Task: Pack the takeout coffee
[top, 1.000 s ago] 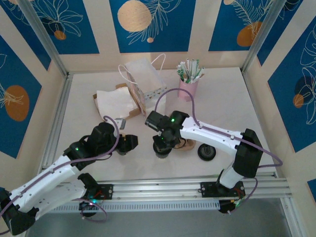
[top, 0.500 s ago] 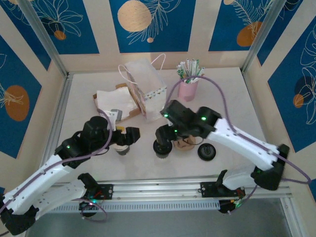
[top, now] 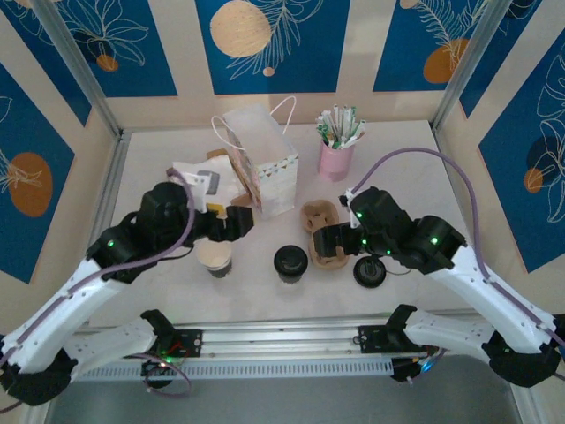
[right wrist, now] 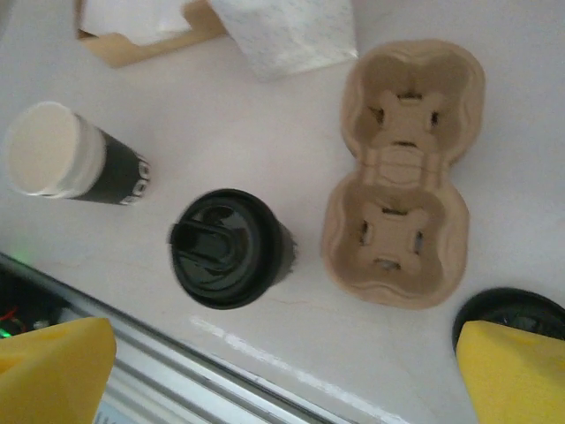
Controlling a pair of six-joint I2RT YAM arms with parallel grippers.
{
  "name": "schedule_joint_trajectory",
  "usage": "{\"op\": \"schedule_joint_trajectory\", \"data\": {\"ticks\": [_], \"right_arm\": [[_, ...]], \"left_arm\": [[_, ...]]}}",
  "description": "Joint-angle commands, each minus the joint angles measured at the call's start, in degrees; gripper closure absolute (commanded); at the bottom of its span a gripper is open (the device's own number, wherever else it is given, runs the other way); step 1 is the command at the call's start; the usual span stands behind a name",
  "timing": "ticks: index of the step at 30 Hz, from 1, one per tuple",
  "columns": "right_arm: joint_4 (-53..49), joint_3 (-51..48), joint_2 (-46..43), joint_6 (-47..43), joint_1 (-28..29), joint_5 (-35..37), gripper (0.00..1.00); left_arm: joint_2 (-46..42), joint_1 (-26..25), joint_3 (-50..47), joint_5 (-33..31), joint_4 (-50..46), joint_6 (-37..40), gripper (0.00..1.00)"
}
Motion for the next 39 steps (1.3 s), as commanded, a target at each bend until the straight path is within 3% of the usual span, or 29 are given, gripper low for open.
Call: {"op": "schedule_joint_trajectory", "data": {"ticks": [1, 7, 12, 16, 20, 27, 39], "right_arm": [[-0.5, -0.7, 1.5, 3.2, -0.6, 4.4, 0.01], [-0.2, -0.1, 4.0, 1.5, -4.5, 2.4, 0.01], [5.4, -3.6, 3.9, -5.1, -11.9, -10.4, 0.01], [6.3, -4.3, 4.6, -7.4, -14.0, -13.1, 0.02], [5.2, -4.2, 7.5, -7.5, -16.0, -12.2, 0.07], [8.7, -7.7, 10.3, -6.9, -20.4, -17.0, 0.13], [11.9, -10.7, 11.4, -8.1, -27.3, -23.7, 0.19]], "left_arm": [[4.0, 0.4, 0.0, 8.5, -1.6, 0.5, 0.0], [4.5, -0.7, -4.5, 7.0, 3.2, -0.5, 0.03], [6.6, -1.0, -8.0, 4.0, 7.9, -1.8, 0.27], [9.0, -1.2, -11.9, 4.9, 15.8, -5.6, 0.4], [13.9, -2.4, -13.9, 6.6, 25.2, -9.4, 0.42], [25.8, -3.6, -10.4, 6.9, 31.4, -12.3, 0.46], [39.5, -3.9, -12.6, 4.4, 52.1, -26.3, 0.46]]}}
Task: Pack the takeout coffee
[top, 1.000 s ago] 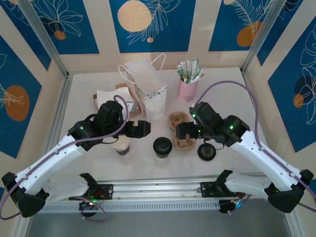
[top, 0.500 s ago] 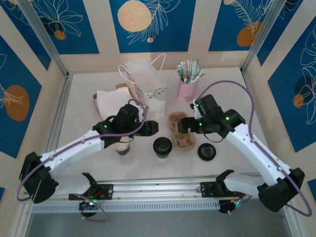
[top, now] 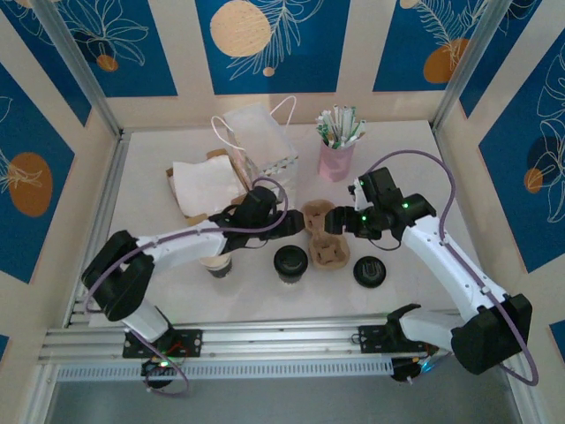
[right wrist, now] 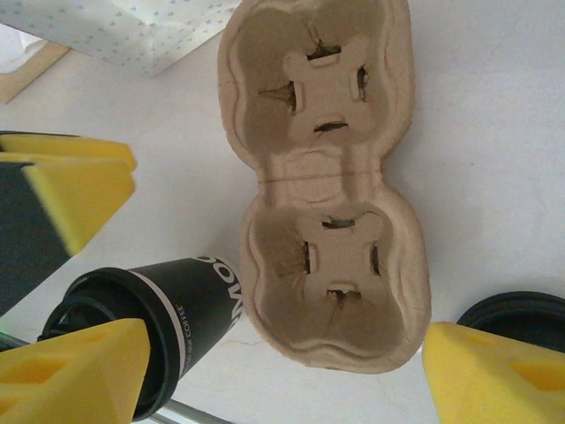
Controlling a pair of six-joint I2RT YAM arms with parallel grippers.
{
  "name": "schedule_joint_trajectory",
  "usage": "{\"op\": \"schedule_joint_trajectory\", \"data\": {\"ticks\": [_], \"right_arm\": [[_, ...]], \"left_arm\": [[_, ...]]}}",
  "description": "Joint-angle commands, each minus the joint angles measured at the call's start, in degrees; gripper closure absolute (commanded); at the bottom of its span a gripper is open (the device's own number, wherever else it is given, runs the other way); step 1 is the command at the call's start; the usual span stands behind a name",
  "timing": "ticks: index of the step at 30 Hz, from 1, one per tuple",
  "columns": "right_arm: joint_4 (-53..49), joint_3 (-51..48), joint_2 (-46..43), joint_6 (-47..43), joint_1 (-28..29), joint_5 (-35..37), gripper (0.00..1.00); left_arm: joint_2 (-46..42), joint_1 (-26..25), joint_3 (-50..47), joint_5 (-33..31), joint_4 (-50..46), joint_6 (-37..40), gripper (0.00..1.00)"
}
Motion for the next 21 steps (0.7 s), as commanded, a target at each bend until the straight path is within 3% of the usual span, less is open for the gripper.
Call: {"op": "schedule_joint_trajectory", "data": {"ticks": [1, 15, 21], "right_arm": [[1.2, -0.9, 0.8, -1.5, -1.1, -4.2, 0.19], [2.2, -1.8, 1.5, -1.7, -2.0, -6.7, 0.23], [3.0, -2.7, 2.3, -1.3, -2.0, -6.6, 0.26]], "left_arm": [[2.5, -0.6, -0.4, -1.3, 10.0, -5.9, 0.46], [9.8, -0.4, 1.7, -3.0, 12.2, -9.0, 0.48], [11.7, -0.3, 2.2, -1.2, 15.2, -10.3, 0.57]]}}
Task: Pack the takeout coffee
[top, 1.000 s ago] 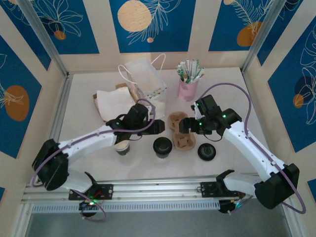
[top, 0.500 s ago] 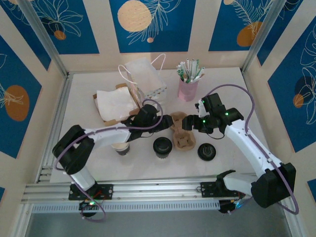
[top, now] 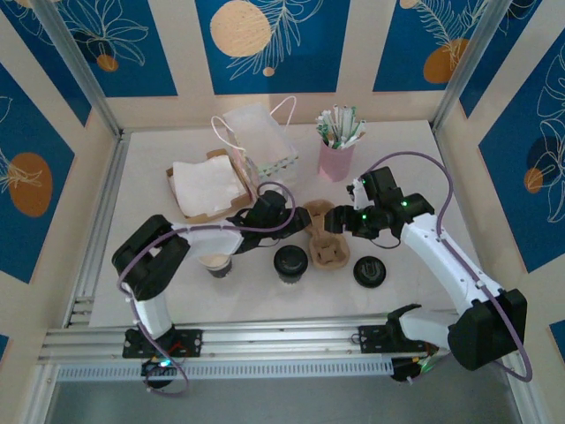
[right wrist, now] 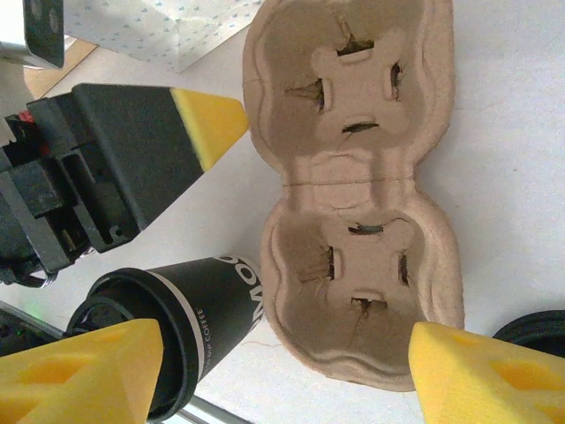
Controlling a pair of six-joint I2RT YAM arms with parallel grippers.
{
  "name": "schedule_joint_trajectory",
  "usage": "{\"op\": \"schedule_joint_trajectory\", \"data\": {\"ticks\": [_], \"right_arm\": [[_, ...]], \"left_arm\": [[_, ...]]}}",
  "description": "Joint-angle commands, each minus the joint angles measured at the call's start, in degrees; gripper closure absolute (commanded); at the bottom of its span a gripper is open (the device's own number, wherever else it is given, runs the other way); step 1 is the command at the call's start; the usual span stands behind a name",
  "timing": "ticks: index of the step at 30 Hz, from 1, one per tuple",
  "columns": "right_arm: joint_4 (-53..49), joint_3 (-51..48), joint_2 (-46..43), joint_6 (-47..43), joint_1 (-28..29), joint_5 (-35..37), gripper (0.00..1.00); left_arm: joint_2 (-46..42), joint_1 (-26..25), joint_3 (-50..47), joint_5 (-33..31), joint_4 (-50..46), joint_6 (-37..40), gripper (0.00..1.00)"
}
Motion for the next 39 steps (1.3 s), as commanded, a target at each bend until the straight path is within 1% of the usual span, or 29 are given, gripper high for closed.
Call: {"op": "schedule_joint_trajectory", "data": {"ticks": [1, 7, 14, 25, 32, 39], "right_arm": [[0.5, -1.3, 1.0, -0.3, -0.3, -1.6, 0.26], [1.2, -2.0, 1.7, 0.0, -0.2, -2.0, 0.28], [1.2, -2.0, 1.7, -0.1, -0.3, -1.9, 0.28], [1.1, -2.1, 2.1, 0.0, -0.5, -1.7, 0.28], [1.0, -2.1, 2.2, 0.0, -0.5, -1.8, 0.28], [1.0, -2.0, 2.2, -0.1, -0.5, -1.9, 0.28]], "left_arm": [[1.1, -0.3, 1.7, 0.9, 3.1, -0.9, 0.57], [0.7, -0.4, 2.0, 1.4, 3.0, -0.8, 0.62], [1.2, -0.4, 2.2, 1.7, 3.0, -0.7, 0.62], [1.5, -0.2, 1.8, 1.9, 3.7, -2.0, 0.61], [1.5, -0.1, 2.6, 1.2, 1.3, -1.6, 0.57], [1.7, -0.1, 3.2, 1.0, -0.2, -1.3, 0.56]]}}
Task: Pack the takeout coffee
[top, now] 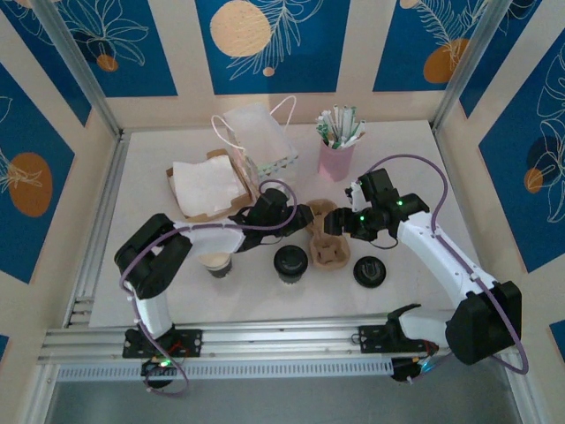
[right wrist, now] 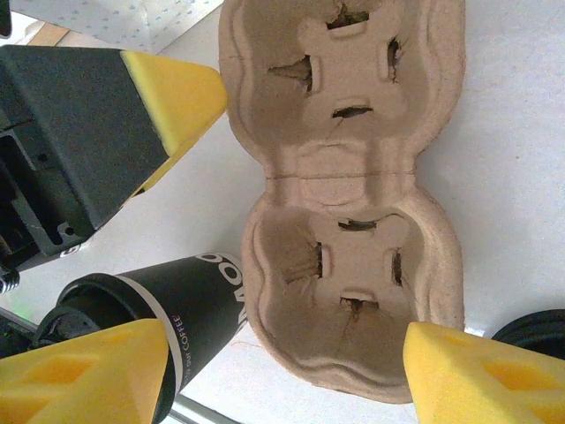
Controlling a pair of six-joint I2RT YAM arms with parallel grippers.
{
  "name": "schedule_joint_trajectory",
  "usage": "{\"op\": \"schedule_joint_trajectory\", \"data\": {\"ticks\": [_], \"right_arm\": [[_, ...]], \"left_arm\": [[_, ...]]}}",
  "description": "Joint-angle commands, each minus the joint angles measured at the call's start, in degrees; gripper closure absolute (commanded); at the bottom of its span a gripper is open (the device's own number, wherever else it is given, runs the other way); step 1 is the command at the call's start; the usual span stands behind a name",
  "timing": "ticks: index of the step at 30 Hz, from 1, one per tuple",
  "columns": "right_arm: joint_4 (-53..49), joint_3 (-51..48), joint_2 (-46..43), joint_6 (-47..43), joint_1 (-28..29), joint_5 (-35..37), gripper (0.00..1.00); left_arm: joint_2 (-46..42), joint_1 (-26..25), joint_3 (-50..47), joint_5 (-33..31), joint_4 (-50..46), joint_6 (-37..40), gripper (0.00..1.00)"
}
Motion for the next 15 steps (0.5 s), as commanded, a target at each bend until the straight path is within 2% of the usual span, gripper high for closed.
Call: {"op": "schedule_joint_trajectory", "data": {"ticks": [1, 15], "right_arm": [[-0.3, -0.5, 0.5, -0.1, -0.3, -1.6, 0.28], [-0.3, -0.9, 0.5, -0.1, -0.2, -1.9, 0.28]], "left_arm": [[0.8, -0.1, 1.6, 0.0, -1.1, 0.2, 0.56], [1.2, -0.1, 1.6, 0.6, -0.4, -0.4, 0.54]]}}
